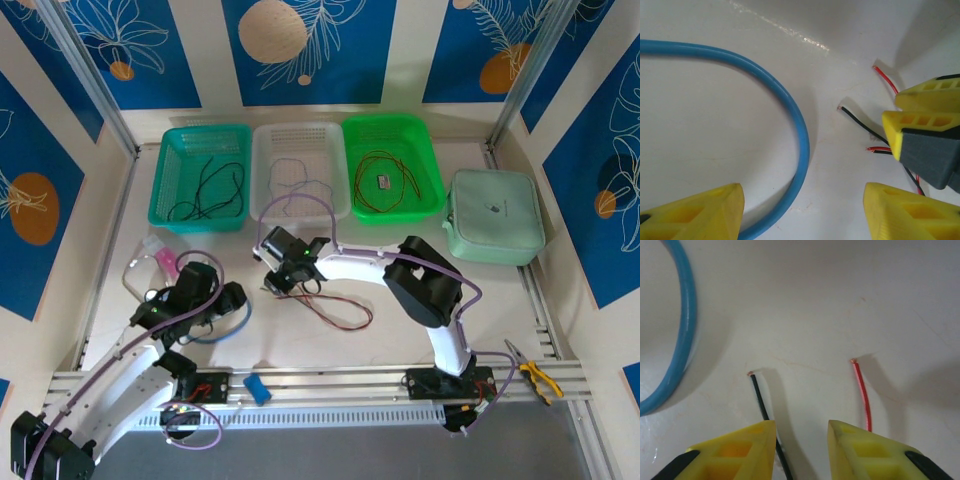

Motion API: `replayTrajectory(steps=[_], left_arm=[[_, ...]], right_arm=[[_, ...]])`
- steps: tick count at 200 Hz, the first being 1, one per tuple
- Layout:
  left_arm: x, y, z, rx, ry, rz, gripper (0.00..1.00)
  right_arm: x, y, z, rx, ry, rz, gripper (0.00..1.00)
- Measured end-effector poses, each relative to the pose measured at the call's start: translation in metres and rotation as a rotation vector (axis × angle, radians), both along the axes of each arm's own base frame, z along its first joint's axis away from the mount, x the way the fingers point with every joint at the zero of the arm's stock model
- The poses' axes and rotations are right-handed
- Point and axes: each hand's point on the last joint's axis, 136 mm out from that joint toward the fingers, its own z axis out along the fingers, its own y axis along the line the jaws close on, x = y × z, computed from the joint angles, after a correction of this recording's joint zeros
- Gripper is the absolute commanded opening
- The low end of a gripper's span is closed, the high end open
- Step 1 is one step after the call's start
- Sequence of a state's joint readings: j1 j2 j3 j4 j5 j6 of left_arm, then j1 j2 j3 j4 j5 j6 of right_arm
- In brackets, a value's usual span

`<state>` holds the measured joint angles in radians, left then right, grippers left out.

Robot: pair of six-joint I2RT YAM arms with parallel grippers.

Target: Untangle the cables

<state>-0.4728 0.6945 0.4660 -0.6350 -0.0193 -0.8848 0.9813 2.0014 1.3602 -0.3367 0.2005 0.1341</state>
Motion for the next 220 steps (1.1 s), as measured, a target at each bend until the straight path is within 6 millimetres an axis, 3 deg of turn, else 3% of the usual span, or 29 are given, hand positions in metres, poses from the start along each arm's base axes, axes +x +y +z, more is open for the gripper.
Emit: replayTrajectory(steps=[105, 145, 173, 198, 220], left_arm=[[-0.001, 0.001, -0.006, 0.016, 0.029, -0.002, 0.64], [-0.001, 0.001, -0.007, 0.017, 0.032, -0.002, 0.64], [-0.001, -0.001, -0.006, 0.013, 0.036, -0.006, 0.63], [0.001, -0.002, -0.003, 0.01, 0.036, -0.01, 0.63], [0.005, -0.005, 0.006, 0.003, 0.015, -0.016, 0.63]], right_arm=[[0.012, -0.029, -0.02, -0.09, 0.043, -0.062, 0.31], [0.015, -0.031, -0.02, -0.102, 0.03, -0.073, 0.13], [0.016, -0.032, -0.02, -0.108, 0.02, -0.077, 0.07], [0.013, -0.027, -0.016, -0.081, 0.018, -0.086, 0.02], [0.006, -0.027, 0.006, -0.013, 0.007, -0.094, 0.01]])
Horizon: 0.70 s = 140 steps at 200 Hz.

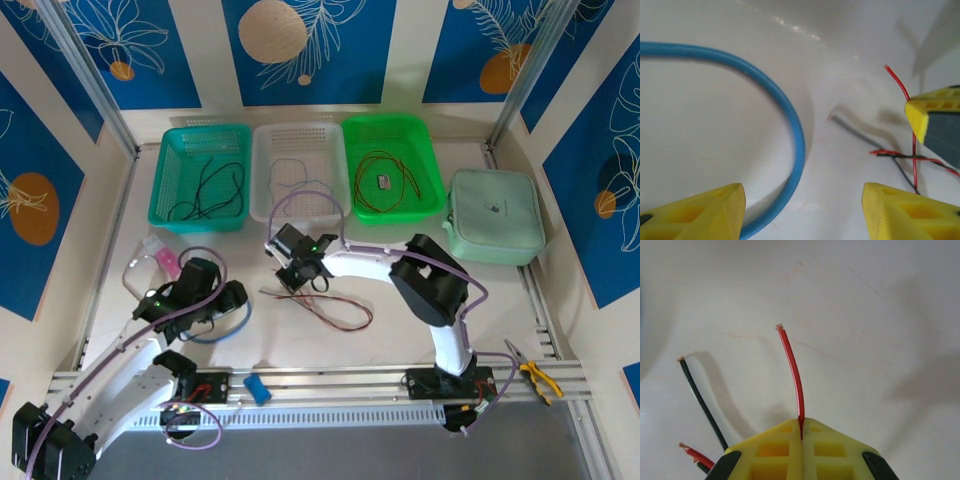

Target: Untangle the cables

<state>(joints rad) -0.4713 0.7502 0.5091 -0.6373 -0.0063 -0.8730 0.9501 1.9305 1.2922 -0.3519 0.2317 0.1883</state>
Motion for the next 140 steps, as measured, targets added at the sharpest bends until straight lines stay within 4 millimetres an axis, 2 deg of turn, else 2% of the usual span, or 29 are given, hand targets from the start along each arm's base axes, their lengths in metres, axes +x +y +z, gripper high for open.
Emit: replayTrajectory(steps=[11, 33, 47, 62, 120, 140], left_arm=[[0.002, -0.001, 0.006, -0.002, -0.014, -0.005, 0.63], [0.007, -0.003, 0.017, -0.008, -0.042, -0.013, 0.64], [0.009, -0.004, 0.022, -0.012, -0.054, -0.013, 0.64], [0.01, -0.005, 0.022, -0.014, -0.054, -0.014, 0.64], [0.011, -0.005, 0.022, -0.015, -0.053, -0.014, 0.65], [0.011, -0.005, 0.021, -0.014, -0.053, -0.014, 0.65]], right_arm=[[-0.002, 0.0, 0.02, 0.058, -0.02, -0.012, 0.01], [-0.003, 0.002, 0.073, 0.236, -0.057, -0.031, 0.01], [0.001, -0.003, 0.105, 0.352, -0.08, -0.054, 0.01], [0.006, -0.01, 0.13, 0.445, -0.098, -0.075, 0.01], [0.005, -0.044, 0.192, 0.704, -0.149, -0.109, 0.0], [0.005, -0.059, 0.218, 0.81, -0.185, -0.121, 0.0]])
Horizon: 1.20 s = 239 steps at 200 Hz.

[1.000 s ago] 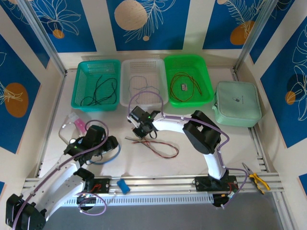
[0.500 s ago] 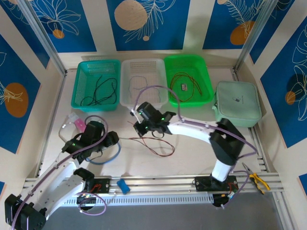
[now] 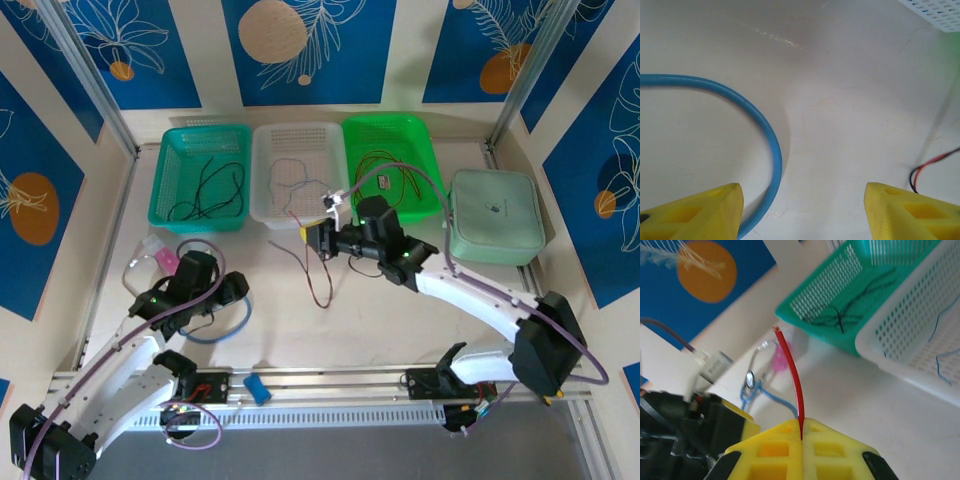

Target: Untangle the cables

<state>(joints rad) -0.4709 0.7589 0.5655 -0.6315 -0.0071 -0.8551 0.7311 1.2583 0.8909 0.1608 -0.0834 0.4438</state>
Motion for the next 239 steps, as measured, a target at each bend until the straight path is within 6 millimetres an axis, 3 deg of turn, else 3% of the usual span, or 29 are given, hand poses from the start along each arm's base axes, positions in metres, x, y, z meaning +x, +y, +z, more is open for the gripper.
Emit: replayTrajectory(steps=[32, 54, 78, 118, 169, 239], left_arm=[[0.001, -0.002, -0.002, -0.003, 0.008, -0.005, 0.65], [0.003, -0.008, -0.001, -0.009, 0.014, -0.034, 0.65], [0.011, -0.018, 0.013, -0.022, -0.023, -0.084, 0.63], [0.026, -0.045, 0.065, -0.052, -0.194, -0.202, 0.58], [0.026, -0.087, 0.113, -0.084, -0.397, -0.36, 0.62], [0.057, -0.139, 0.173, -0.266, -0.556, -0.429, 0.68]], right_arm=[[-0.002, -0.019, 0.038, 0.128, -0.054, -0.029, 0.0], [-0.005, -0.021, 0.047, 0.143, -0.07, -0.03, 0.0], [-0.004, -0.023, 0.04, 0.122, -0.051, -0.042, 0.0], [0.003, -0.022, 0.027, 0.099, -0.021, -0.063, 0.0], [0.015, -0.014, -0.005, 0.052, 0.057, -0.081, 0.0], [0.015, -0.014, -0.006, 0.055, 0.068, -0.084, 0.0]])
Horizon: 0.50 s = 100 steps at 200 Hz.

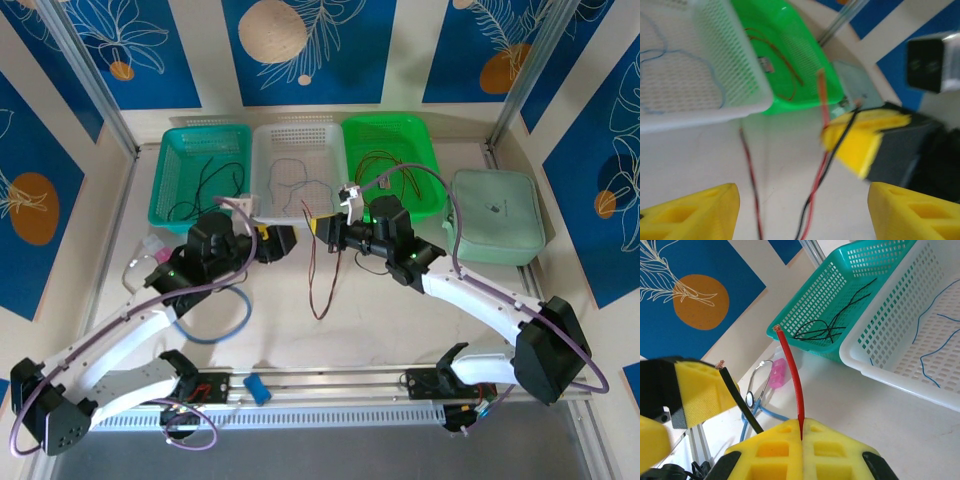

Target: Untangle the cables

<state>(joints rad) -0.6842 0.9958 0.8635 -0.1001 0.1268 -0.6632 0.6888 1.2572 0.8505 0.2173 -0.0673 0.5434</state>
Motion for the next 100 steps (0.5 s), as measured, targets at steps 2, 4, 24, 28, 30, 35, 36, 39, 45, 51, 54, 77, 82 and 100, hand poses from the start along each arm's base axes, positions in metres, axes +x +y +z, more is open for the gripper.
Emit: replayTrajectory(steps=[2, 4, 24, 28, 30, 35, 36, 39, 45, 51, 54, 77, 82, 100], left_arm=[[0.001, -0.002, 0.002, -0.005, -0.003, -0.006, 0.68], [0.001, -0.003, 0.004, -0.008, -0.005, -0.009, 0.67], [0.006, -0.017, 0.021, -0.043, -0.029, -0.053, 0.59], [0.006, -0.019, 0.023, -0.051, -0.026, -0.057, 0.58], [0.006, -0.02, 0.024, -0.052, -0.033, -0.062, 0.57], [0.007, -0.022, 0.025, -0.057, -0.029, -0.067, 0.56], [0.007, -0.023, 0.026, -0.057, -0.03, -0.068, 0.55], [0.008, -0.024, 0.026, -0.058, -0.031, -0.073, 0.55], [0.008, -0.026, 0.026, -0.059, -0.026, -0.079, 0.54], [0.009, -0.028, 0.026, -0.058, -0.022, -0.083, 0.54], [0.01, -0.029, 0.025, -0.057, -0.02, -0.083, 0.54], [0.015, -0.034, 0.019, -0.045, -0.002, -0.085, 0.54], [0.016, -0.035, 0.017, -0.041, 0.002, -0.086, 0.54], [0.018, -0.038, 0.013, -0.03, 0.018, -0.088, 0.5]], right_arm=[[0.0, 0.0, 0.0, 0.0, 0.0, 0.0, 0.0], [0.0, 0.0, 0.0, 0.0, 0.0, 0.0, 0.0], [0.0, 0.0, 0.0, 0.0, 0.001, 0.001, 0.0], [0.0, 0.0, 0.0, 0.0, 0.001, 0.001, 0.0], [0.0, 0.0, 0.0, 0.0, 0.001, 0.001, 0.0], [0.0, 0.0, 0.0, 0.0, 0.001, 0.001, 0.0], [0.0, 0.0, 0.0, 0.0, 0.001, 0.001, 0.0], [0.0, 0.0, 0.0, 0.0, 0.001, 0.001, 0.0], [0.0, 0.0, 0.0, 0.0, 0.001, 0.001, 0.0], [0.0, 0.0, 0.0, 0.0, 0.001, 0.001, 0.0], [0.0, 0.0, 0.0, 0.0, 0.0, 0.001, 0.0], [-0.001, 0.001, 0.0, 0.0, 0.001, 0.005, 0.0], [-0.002, 0.002, 0.0, 0.0, 0.0, 0.006, 0.0], [-0.002, 0.003, 0.003, 0.003, -0.003, 0.008, 0.0]])
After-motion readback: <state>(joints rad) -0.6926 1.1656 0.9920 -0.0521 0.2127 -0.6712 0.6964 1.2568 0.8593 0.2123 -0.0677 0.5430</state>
